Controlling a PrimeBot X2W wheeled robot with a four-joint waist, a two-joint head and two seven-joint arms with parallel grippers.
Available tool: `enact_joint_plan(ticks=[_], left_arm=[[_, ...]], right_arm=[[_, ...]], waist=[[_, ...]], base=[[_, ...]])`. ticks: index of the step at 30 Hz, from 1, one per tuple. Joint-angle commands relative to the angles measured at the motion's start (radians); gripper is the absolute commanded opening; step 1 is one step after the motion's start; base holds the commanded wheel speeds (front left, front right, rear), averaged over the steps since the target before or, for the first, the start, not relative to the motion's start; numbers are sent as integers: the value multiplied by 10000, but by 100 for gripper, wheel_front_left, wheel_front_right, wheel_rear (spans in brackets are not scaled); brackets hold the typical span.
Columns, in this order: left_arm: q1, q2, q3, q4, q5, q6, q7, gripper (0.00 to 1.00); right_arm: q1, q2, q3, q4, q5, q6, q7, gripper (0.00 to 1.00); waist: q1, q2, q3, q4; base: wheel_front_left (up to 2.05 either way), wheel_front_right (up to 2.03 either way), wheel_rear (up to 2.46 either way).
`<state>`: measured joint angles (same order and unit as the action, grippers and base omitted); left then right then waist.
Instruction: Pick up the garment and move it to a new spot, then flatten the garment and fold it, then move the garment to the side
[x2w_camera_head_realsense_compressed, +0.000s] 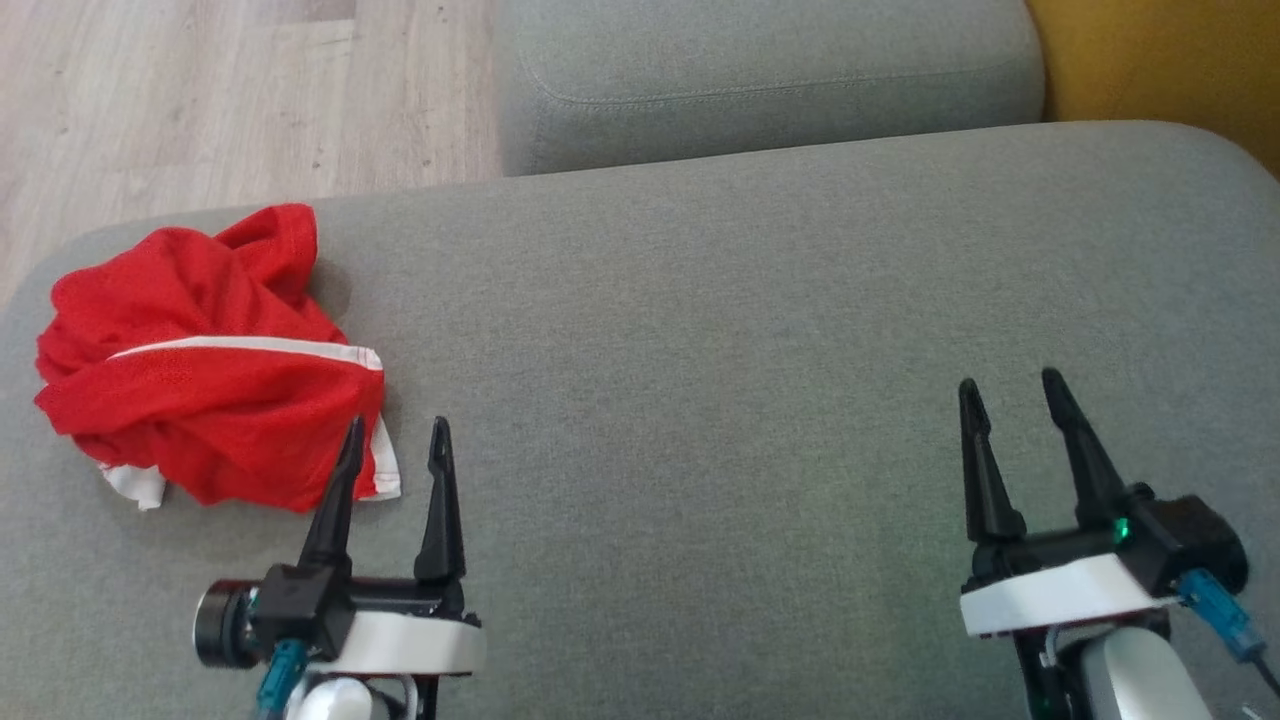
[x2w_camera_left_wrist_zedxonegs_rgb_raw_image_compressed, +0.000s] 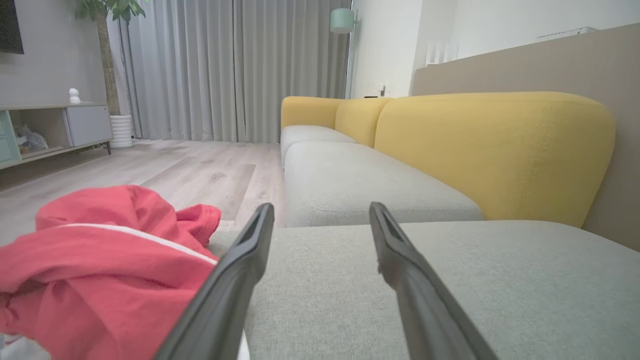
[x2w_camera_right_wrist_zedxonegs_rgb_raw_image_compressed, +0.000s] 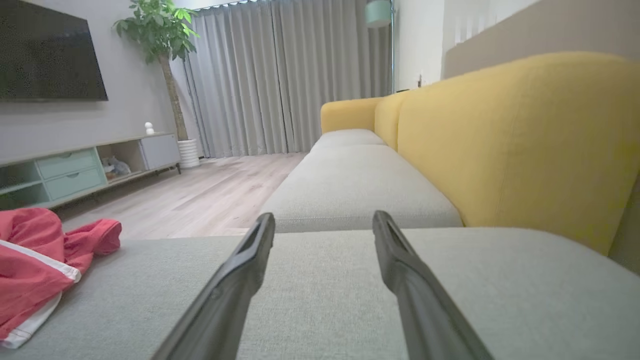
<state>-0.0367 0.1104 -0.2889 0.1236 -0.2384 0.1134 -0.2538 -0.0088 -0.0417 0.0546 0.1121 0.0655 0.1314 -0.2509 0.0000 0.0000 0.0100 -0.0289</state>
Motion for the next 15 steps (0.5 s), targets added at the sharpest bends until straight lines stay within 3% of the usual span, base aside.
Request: enact_joint_plan(ticks=[1, 3, 15], left_arm=[[-319, -56, 444, -200, -99, -67, -80, 100], [-296, -201, 658, 91, -32, -163, -80, 100], [-303, -512, 986, 1110, -5, -460, -80, 100]], right_arm=[[-189, -85, 225, -151, 309, -7, -109, 100], [-144, -85, 242, 288, 886, -7, -109, 100], [-342, -85, 82, 1226, 804, -7, -109, 100]], waist=[[0, 0, -10, 26], [0, 0, -32, 51], [0, 0, -60, -32]], base=[[0, 0, 0], [0, 0, 0], [0, 0, 0]])
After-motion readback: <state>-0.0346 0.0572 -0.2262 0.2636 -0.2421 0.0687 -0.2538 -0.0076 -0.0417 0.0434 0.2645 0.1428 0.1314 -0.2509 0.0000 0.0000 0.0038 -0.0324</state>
